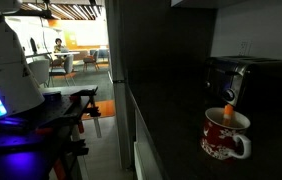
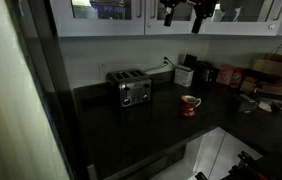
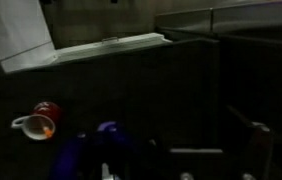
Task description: Remove the marker from the mug and put it on the counter
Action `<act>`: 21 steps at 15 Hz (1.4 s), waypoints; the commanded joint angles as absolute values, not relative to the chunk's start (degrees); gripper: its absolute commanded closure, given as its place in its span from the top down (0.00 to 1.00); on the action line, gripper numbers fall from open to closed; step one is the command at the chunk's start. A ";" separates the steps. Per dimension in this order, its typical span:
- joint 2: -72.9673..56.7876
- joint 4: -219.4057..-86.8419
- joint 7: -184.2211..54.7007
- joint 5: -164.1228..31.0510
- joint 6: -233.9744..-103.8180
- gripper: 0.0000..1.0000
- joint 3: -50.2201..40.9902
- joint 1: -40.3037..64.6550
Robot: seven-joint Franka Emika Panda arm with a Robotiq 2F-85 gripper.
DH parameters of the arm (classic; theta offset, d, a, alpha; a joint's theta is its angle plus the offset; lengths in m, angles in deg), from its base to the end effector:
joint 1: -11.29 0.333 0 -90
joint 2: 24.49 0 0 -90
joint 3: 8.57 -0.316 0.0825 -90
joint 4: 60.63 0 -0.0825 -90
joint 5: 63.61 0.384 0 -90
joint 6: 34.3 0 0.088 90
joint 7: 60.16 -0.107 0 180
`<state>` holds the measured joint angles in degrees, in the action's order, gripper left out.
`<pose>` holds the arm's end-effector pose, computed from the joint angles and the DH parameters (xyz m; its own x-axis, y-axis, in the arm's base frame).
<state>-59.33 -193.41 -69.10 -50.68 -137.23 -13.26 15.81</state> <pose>0.3682 0.0845 0.5696 0.9971 -0.0540 0.0537 -0.0431 -0.9815 -0.1864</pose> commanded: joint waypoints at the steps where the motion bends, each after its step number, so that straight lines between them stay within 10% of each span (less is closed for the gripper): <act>1: -51.80 -192.25 -73.60 -51.05 -142.15 1.00 -12.04 10.55; 21: -20.00 -187.79 -102.02 -44.89 -169.61 1.00 -1.75 4.26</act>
<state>-20.00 -187.90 -102.15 -44.89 -169.81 -2.38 3.68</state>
